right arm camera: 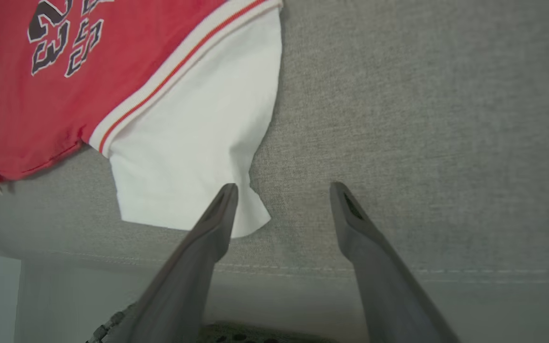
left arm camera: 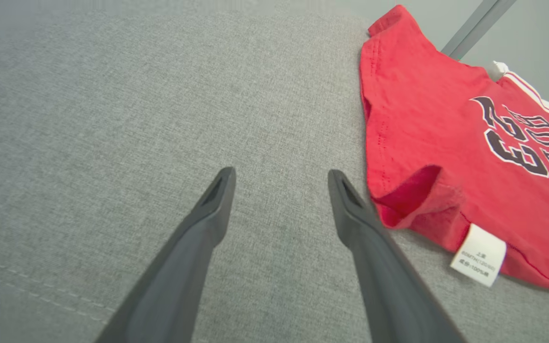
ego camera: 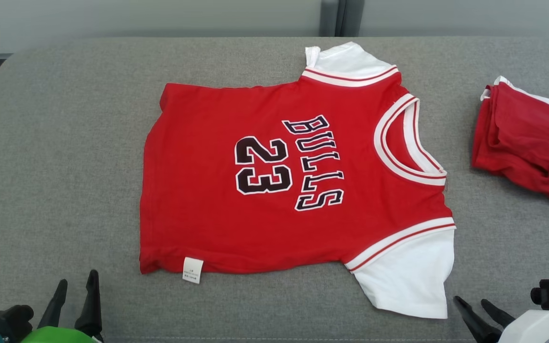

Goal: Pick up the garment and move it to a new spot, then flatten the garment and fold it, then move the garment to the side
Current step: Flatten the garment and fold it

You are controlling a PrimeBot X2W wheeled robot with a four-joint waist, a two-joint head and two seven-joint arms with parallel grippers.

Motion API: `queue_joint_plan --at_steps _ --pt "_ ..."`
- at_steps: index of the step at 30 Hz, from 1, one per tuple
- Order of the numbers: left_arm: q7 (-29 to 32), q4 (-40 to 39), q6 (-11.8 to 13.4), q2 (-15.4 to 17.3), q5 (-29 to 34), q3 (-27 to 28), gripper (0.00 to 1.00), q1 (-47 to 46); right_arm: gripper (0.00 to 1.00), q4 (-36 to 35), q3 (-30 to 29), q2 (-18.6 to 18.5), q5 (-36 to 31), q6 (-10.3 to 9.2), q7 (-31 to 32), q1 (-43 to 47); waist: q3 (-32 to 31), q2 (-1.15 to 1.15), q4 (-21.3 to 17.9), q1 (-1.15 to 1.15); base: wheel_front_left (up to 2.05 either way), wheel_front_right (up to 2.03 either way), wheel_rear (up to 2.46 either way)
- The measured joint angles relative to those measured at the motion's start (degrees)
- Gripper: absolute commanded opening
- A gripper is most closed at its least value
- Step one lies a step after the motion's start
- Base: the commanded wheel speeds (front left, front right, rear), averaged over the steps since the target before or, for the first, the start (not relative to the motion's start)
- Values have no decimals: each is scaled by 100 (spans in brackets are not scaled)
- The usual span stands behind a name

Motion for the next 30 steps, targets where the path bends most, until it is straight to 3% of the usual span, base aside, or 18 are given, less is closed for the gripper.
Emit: queue_joint_plan --at_steps 4,10,14,23,30 --pt "0 -341 0 -143 48 319 100 14 100 -26 -101 -82 -220 -44 -210 20 -142 0 23 0 0 0 0" --pt "-1 -910 0 -158 350 751 100 48 100 -255 -556 -167 -798 -204 -1016 -100 -375 0 68 0 0 0 0" --pt "-1 -1138 0 -183 519 875 100 206 100 -343 -594 -198 -1225 -211 -1406 -213 -559 0 88 0 0 0 0" --pt "-1 -1514 0 -301 737 695 100 472 100 -378 -515 -157 -1959 -312 -2250 -254 -901 0 124 0 0 0 0" --pt "0 -1666 0 -291 751 307 100 654 100 -257 -271 -178 -2493 -360 -2531 -252 -947 0 113 0 0 0 0"
